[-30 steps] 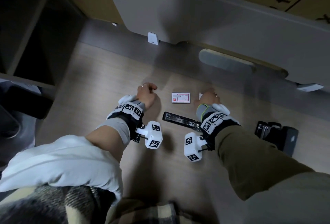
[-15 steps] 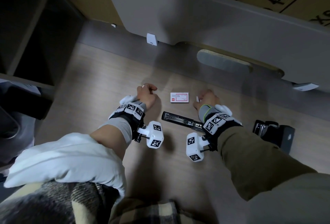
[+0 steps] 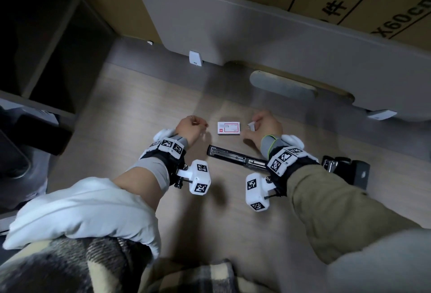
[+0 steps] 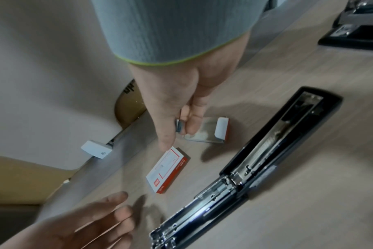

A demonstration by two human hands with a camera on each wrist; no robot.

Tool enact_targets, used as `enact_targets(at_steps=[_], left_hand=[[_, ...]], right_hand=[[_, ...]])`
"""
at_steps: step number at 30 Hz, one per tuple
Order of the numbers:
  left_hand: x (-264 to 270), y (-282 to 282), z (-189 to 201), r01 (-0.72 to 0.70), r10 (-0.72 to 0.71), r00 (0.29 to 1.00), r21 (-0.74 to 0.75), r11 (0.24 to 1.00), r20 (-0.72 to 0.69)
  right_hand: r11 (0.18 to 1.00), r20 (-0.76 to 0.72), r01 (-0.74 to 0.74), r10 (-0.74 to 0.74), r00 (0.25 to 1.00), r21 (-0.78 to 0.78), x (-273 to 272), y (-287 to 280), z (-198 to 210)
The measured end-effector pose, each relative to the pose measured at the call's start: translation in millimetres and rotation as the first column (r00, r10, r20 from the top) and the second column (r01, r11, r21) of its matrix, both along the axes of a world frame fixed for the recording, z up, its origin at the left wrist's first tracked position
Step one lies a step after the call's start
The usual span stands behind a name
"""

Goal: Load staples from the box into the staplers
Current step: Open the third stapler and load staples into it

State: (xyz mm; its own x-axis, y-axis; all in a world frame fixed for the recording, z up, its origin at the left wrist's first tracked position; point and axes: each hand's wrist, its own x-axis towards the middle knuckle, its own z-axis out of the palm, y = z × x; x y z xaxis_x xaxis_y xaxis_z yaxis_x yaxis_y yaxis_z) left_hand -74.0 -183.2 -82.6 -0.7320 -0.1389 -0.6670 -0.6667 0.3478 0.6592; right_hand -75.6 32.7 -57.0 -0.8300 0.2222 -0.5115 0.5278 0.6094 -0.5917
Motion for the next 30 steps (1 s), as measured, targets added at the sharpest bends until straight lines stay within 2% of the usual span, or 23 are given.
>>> enact_targets(at_steps=[4,8,11,14,20,24,30], left_hand=[[21,24,24,-0.009,0.014,0.998,0.094,0.996,-0.056],[41,45,45,0.014,-0.003,0.999,0.274,0.962,-0.040],[63,53,52,0.055,-0.043,0.998,0.283,0.958,-0.050],[73,51,47,0.058,-0.040,0.996,0.260,0.964,-0.074],[101,58,56,-0.002,0.015,0.999,0.354,0.935,-0.036],[110,53,56,-0.022,0.037,0.999,0.357,0.934,-0.035],[115,36,57,0.014,-0.014,1.000,0.369,0.929,-0.003]], right_hand=[[0.998,0.026,-0.054,0.054,0.998,-0.021,13,-4,14],[0.971,0.055,-0.230,0.234,0.971,-0.068,32,1,30],[0.954,-0.013,-0.255,0.256,0.967,-0.156,51,8,39],[0.937,-0.002,-0.295,0.300,0.954,-0.189,59,10,41],[0.920,0.006,-0.301,0.312,0.950,-0.251,78,10,39],[0.917,0.019,-0.287,0.304,0.953,-0.279,82,4,39],[0.905,0.007,-0.242,0.261,0.965,-0.350,84,-8,41]])
